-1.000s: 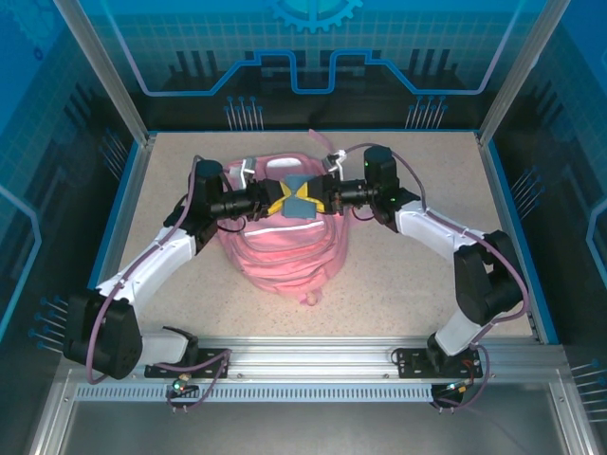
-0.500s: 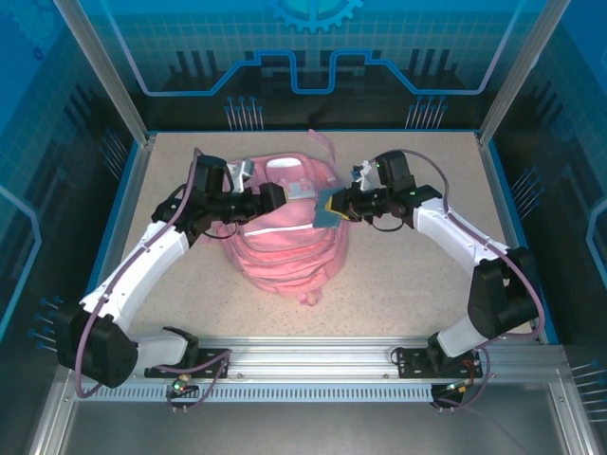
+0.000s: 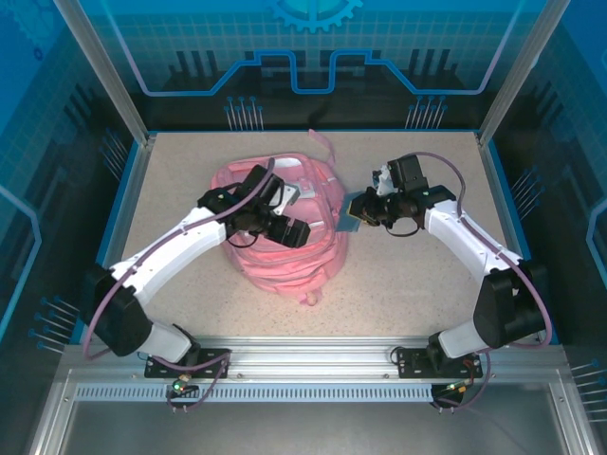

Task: Pack the student bag

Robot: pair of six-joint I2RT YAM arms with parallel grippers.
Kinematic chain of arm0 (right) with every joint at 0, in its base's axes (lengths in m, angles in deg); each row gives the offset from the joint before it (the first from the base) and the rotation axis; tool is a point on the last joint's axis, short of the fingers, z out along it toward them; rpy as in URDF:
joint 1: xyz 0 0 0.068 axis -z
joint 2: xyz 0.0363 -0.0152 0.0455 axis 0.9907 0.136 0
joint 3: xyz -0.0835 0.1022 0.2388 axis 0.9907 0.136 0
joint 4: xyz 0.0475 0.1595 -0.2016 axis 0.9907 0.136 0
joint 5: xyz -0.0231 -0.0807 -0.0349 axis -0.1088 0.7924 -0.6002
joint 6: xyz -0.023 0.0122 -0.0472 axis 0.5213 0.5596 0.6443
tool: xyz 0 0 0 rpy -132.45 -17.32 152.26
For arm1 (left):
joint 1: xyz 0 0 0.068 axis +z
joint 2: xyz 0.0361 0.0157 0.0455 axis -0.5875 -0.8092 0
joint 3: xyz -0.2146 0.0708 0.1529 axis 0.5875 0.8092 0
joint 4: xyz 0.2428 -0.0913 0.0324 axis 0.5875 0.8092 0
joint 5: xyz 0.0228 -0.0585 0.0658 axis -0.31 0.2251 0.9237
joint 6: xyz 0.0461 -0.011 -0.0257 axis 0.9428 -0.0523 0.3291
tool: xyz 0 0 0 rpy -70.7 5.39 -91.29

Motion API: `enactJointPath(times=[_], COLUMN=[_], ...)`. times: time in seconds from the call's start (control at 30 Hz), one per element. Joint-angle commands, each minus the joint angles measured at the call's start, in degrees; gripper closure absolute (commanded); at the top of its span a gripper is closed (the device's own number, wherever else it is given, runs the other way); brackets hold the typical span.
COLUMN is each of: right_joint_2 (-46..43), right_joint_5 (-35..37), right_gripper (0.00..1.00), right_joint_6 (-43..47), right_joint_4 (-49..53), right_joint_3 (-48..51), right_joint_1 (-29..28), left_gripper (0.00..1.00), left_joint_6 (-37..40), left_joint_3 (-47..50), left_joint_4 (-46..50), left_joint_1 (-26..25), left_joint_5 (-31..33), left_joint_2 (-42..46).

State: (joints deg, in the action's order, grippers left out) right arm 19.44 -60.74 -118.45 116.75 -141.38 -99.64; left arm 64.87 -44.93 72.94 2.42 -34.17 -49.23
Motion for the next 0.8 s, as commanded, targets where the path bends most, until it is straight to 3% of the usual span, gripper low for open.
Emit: enactJointPath(times=[0.0,0.13,0.47,0.77], right_joint_2=[-1.59,-1.32,-0.78,-0.22], right_joint_5=[0.65,0.55,-0.03,-0.27], right_gripper=[0.87,0.86,0.86,0.86], right_joint_6=[0.70,0.23,-0.71,-0.97], right_joint_4=[1.20,0.83,-0.01,-0.35], right_joint_3=[0.72,0.76,0.85,0.68], right_joint_1=[0.72,0.78,0.72,0.75], left_gripper=[0.12,0.16,0.17,0.42], left_joint_6=[4.04,5.36,6.23,3.08], left_joint_3=[-2.18,-3.68,-6.96,-8.86], left_joint_4=[3.58,5.54,9.00,9.37], left_joint_1=[-1.17,-2.84,-4.58,-4.44], left_joint_5=[4.62,6.35,13.69,23.08], left_joint_2=[-3.17,-7.96,-14.58,-11.64])
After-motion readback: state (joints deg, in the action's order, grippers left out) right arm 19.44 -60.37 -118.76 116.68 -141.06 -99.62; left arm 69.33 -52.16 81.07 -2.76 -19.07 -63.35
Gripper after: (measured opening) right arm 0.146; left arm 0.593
